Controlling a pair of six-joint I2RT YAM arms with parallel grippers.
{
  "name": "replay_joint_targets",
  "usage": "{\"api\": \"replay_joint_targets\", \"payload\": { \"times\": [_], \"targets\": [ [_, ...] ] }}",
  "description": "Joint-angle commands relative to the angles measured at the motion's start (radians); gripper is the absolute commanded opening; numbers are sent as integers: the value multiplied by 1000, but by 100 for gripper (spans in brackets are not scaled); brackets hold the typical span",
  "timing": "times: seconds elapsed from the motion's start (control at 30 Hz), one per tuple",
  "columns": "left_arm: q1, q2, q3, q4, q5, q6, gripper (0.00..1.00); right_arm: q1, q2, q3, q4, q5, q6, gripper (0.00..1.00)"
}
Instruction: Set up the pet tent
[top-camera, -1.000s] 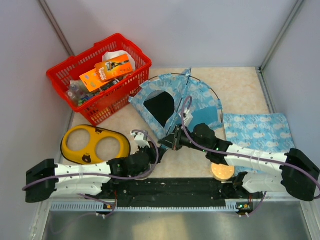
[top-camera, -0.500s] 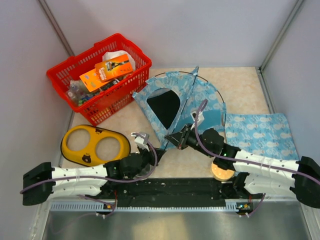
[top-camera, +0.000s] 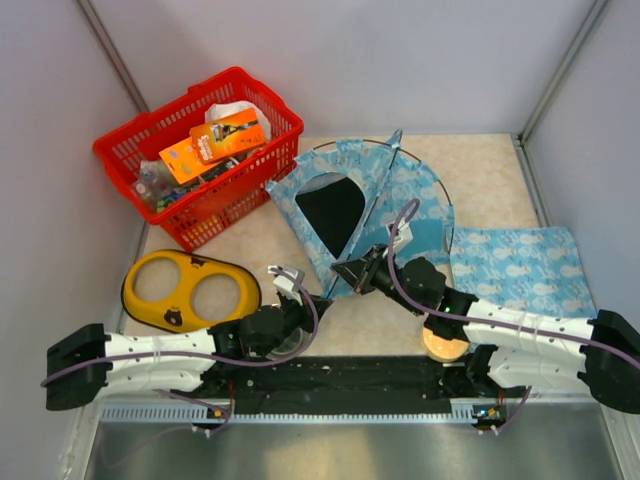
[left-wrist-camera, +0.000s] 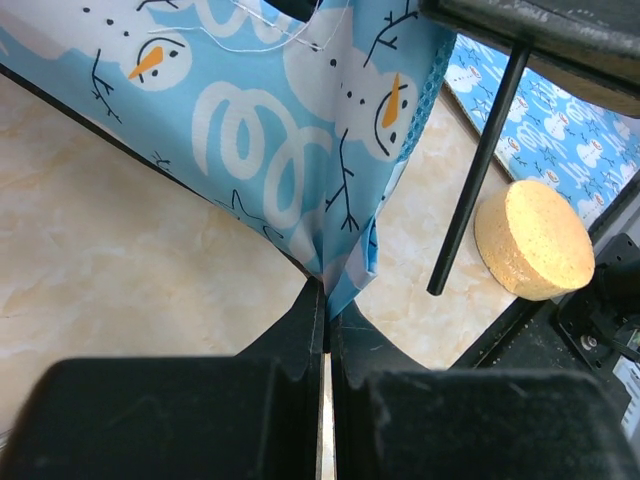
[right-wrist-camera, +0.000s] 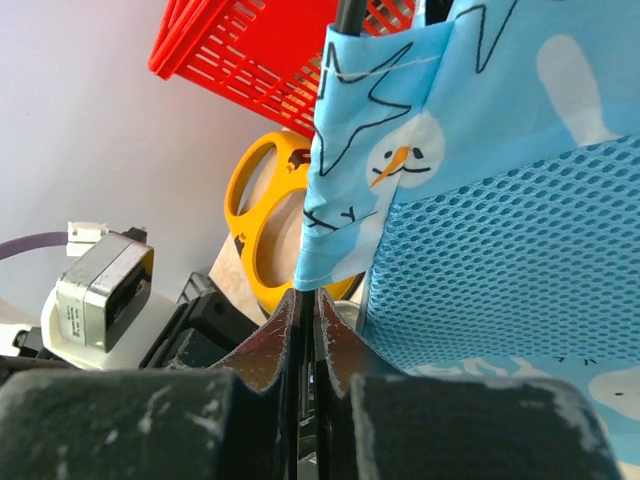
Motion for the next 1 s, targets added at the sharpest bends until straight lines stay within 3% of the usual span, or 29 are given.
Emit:
{"api": "replay_joint_targets", "payload": {
  "times": [0.0,0.4,0.97],
  "targets": [
    [-31,0,-13,-89,67,20,0,-27,-3,63,51,239,-37,0],
    [-46,33,11,-118,48,24,0,-29,52,98,112,250,3,0],
    [-51,1,5,-131,35,27,0,-27,55,93,65,331,-11,0]
  ]
}}
